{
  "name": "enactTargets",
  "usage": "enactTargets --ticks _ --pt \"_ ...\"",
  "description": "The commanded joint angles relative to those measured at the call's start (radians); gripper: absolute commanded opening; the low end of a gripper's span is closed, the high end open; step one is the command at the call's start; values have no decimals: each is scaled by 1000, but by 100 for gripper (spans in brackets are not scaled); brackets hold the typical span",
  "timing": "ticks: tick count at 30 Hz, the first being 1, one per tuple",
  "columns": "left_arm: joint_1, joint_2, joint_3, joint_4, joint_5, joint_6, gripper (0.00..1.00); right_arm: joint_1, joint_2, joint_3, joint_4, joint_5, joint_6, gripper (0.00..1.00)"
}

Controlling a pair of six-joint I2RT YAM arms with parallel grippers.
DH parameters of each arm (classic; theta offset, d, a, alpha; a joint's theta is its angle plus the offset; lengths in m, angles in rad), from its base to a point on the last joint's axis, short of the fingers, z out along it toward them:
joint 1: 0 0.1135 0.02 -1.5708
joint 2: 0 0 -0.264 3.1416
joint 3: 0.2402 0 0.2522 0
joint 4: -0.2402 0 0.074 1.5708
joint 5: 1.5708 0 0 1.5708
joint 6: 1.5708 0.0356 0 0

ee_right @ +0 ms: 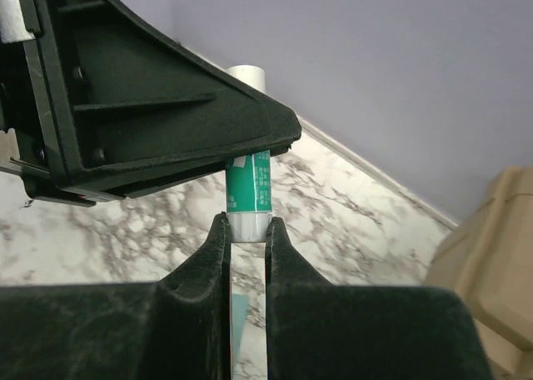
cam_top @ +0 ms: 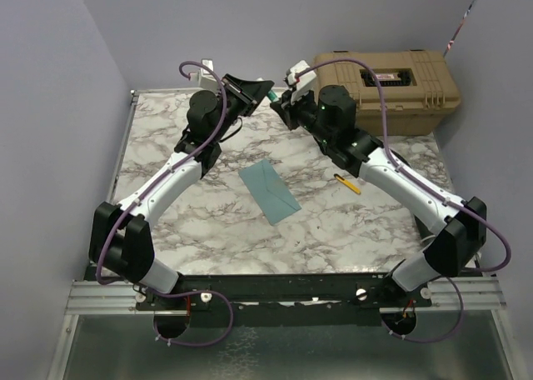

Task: Place the letter into the envelope and seal it

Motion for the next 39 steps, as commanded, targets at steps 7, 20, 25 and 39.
enactTargets --ticks 7,20,25,39 --pt "-12 -12 130 -185 -27 127 0 -115 -39 113 -236 -298 268 63" --pt "14 -14 112 -62 143 91 0 -282 -118 -204 410 -755 1173 81" --pt "13 -26 105 -45 190 69 0 -289 -21 -205 643 -842 1331 76" --pt "13 -45 89 -28 217 51 0 -290 93 -166 762 -869 1426 49"
